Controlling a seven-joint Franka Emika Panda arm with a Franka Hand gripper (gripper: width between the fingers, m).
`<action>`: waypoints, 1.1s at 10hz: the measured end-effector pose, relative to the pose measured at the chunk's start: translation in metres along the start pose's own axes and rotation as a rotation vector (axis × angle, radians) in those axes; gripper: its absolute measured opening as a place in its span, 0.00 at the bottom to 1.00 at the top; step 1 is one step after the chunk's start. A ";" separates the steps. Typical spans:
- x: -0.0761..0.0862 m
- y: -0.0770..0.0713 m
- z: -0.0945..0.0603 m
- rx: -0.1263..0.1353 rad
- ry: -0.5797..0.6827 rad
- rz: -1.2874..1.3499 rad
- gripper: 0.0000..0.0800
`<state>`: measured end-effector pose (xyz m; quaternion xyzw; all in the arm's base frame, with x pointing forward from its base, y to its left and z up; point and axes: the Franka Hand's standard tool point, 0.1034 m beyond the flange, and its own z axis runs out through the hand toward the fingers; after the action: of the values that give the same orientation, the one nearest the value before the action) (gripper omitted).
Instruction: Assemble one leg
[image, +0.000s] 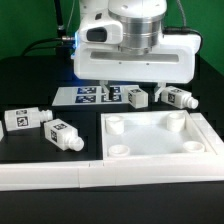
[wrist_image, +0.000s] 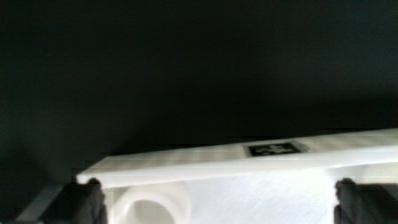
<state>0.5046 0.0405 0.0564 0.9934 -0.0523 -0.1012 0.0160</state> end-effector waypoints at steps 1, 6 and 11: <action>-0.010 -0.008 0.002 0.003 0.016 -0.031 0.81; -0.036 -0.009 0.016 0.004 -0.015 -0.043 0.81; -0.057 -0.012 0.014 0.009 -0.359 -0.005 0.81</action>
Offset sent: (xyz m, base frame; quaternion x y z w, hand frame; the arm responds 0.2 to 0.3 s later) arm 0.0000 0.0000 0.0000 0.0000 0.0000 0.0000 1.0000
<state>0.4474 0.0583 0.0538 0.9594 -0.0525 -0.2770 0.0018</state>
